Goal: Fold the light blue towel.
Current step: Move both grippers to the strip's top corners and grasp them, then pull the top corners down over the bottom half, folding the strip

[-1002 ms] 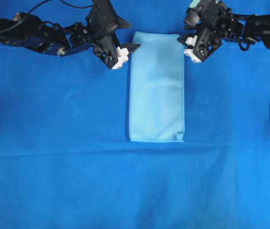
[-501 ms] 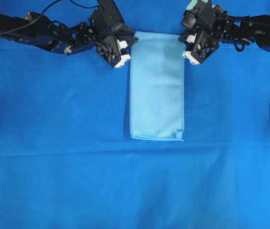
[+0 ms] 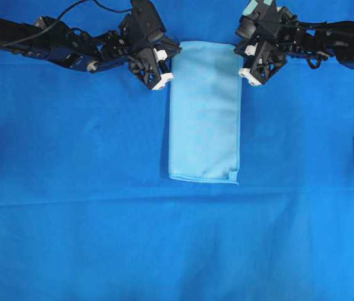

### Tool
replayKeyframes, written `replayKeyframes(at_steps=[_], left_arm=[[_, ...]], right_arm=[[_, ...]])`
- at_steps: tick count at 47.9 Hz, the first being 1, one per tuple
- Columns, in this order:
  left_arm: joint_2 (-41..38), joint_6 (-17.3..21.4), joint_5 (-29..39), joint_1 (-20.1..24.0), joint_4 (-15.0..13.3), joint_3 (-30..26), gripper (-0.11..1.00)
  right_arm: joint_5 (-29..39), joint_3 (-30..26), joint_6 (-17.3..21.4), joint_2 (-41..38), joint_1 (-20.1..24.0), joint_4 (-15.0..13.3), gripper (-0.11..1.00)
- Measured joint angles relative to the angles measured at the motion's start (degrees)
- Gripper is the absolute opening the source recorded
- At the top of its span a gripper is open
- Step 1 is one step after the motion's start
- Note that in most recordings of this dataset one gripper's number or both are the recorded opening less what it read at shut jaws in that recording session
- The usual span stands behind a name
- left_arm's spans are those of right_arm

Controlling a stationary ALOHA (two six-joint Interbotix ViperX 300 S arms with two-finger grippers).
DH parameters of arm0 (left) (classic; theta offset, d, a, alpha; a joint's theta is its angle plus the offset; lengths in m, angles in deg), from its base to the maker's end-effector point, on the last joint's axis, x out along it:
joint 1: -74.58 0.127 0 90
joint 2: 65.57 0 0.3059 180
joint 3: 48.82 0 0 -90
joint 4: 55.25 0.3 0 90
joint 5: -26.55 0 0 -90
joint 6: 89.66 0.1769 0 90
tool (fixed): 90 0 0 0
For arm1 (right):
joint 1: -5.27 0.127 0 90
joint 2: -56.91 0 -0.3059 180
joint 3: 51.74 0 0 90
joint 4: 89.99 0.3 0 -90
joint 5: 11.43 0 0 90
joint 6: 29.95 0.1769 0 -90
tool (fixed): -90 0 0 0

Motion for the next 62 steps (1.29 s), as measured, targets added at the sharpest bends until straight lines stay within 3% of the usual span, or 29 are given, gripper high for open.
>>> replayKeyframes(at_steps=[21,35,52,62], left_arm=[[6.5,0.1,1.3,-0.7,0.0,2.1,0.02],[8.8,0.4,1.3,-2.9,0.0,4.3,0.02],[16.6,4.4,2.7,-12.2,0.0,10.6,0.02],[17.9,4.3,7.5,-19.1,-0.1,12.2,0.02]], right_arm=[[2.5,0.4,0.0,7.7,0.1,0.0,0.04],[4.3,1.5,0.4,9.8,2.9,0.0,0.04],[11.8,5.5,2.3,18.5,14.8,0.9,0.04],[15.4,6.7,6.0,19.4,22.9,2.2,0.04]])
